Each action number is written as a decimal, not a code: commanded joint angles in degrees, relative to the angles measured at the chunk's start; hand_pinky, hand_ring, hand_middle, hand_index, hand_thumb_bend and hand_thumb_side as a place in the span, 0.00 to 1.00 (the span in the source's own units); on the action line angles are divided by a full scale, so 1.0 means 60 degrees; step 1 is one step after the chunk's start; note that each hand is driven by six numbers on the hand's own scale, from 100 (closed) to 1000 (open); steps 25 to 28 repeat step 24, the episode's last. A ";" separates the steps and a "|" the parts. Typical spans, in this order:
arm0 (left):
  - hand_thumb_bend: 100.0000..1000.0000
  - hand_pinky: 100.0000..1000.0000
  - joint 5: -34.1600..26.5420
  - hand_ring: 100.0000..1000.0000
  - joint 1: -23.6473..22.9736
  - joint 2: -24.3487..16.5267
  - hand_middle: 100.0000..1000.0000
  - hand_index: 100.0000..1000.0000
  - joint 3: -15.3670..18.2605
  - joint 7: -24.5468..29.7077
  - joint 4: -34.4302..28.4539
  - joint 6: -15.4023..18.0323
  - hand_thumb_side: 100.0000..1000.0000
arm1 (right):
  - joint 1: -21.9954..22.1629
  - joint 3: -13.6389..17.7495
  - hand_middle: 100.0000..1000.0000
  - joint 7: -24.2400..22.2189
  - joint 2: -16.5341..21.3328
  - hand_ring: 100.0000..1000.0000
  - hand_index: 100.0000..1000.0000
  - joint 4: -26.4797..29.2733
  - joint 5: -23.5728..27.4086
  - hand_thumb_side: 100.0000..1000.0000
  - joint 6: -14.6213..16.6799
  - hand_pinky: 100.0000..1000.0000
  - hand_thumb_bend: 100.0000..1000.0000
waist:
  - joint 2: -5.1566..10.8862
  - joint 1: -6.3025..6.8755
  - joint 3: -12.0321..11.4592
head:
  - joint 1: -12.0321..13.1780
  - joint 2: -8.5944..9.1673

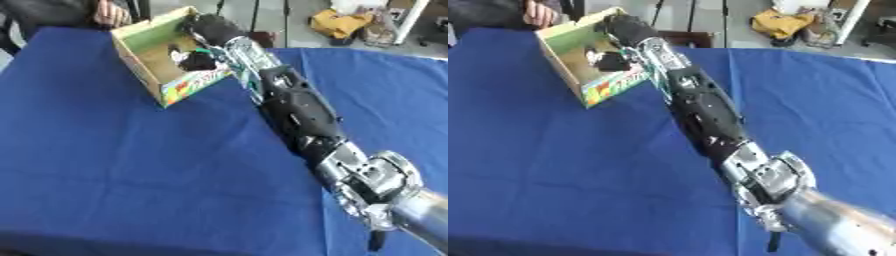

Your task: Pick up objects on the table and place them in the box.

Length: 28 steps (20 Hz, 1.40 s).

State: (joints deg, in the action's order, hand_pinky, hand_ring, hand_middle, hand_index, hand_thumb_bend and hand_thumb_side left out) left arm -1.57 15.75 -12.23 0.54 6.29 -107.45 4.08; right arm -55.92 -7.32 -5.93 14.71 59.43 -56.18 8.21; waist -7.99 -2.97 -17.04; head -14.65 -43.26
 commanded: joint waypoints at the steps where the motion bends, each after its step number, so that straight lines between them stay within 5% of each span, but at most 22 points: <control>1: 0.49 0.34 0.0118 0.27 -0.0007 -0.0301 0.39 0.51 0.0234 -0.0214 -0.0103 0.0001 0.83 | 0.0247 -0.0260 0.69 -0.0055 0.0766 0.72 0.89 0.1502 0.2535 0.93 -0.0083 0.65 0.00 | 0.0167 0.0067 0.0300 | 0.0529 -0.0128; 4: 0.49 0.34 0.0184 0.27 -0.0096 -0.0332 0.39 0.51 0.0318 -0.0333 -0.0076 -0.0023 0.84 | 0.0805 -0.0347 0.64 -0.0345 0.1165 0.69 0.89 0.2584 0.4252 0.91 -0.0322 0.62 0.00 | 0.0174 0.0045 0.0757 | 0.0806 -0.0141; 7: 0.49 0.34 0.0318 0.27 -0.0300 -0.0392 0.39 0.51 0.0475 -0.0489 -0.0003 -0.0068 0.84 | 0.2404 -0.0019 0.63 -0.0088 0.1767 0.67 0.88 0.4584 0.7347 0.92 -0.0457 0.60 0.00 | 0.0196 0.0039 0.1586 | 0.1243 -0.0143; 9: 0.48 0.34 0.0356 0.27 -0.0366 -0.0396 0.40 0.51 0.0502 -0.0533 0.0037 -0.0085 0.85 | 0.3101 0.0236 0.61 0.0072 0.1956 0.64 0.87 0.5420 0.8707 1.00 -0.0712 0.58 0.00 | 0.0197 0.0078 0.1856 | 0.1386 -0.0143; 12: 0.48 0.34 0.0335 0.28 -0.0448 -0.0378 0.40 0.52 0.0525 -0.0546 0.0123 -0.0120 0.86 | 0.4297 0.0773 0.59 0.0654 0.2028 0.63 0.86 0.6389 1.0389 0.96 -0.0844 0.56 0.00 | 0.0160 0.0189 0.2212 | 0.1595 -0.0143; 23: 0.47 0.34 -0.0043 0.30 -0.0590 -0.0331 0.43 0.54 0.0571 -0.0541 0.0343 -0.0301 0.88 | 0.6286 0.1607 0.54 0.1915 0.1821 0.57 0.80 0.7320 1.2173 1.00 -0.0916 0.53 0.00 | 0.0163 0.0352 0.2728 | 0.1897 -0.0143; 28: 0.47 0.34 -0.0063 0.30 -0.0603 -0.0325 0.43 0.54 0.0582 -0.0554 0.0346 -0.0309 0.88 | 0.6416 0.1630 0.54 0.2013 0.1760 0.57 0.79 0.7321 1.2272 1.00 -0.0930 0.53 0.00 | 0.0160 0.0364 0.2748 | 0.1905 -0.0143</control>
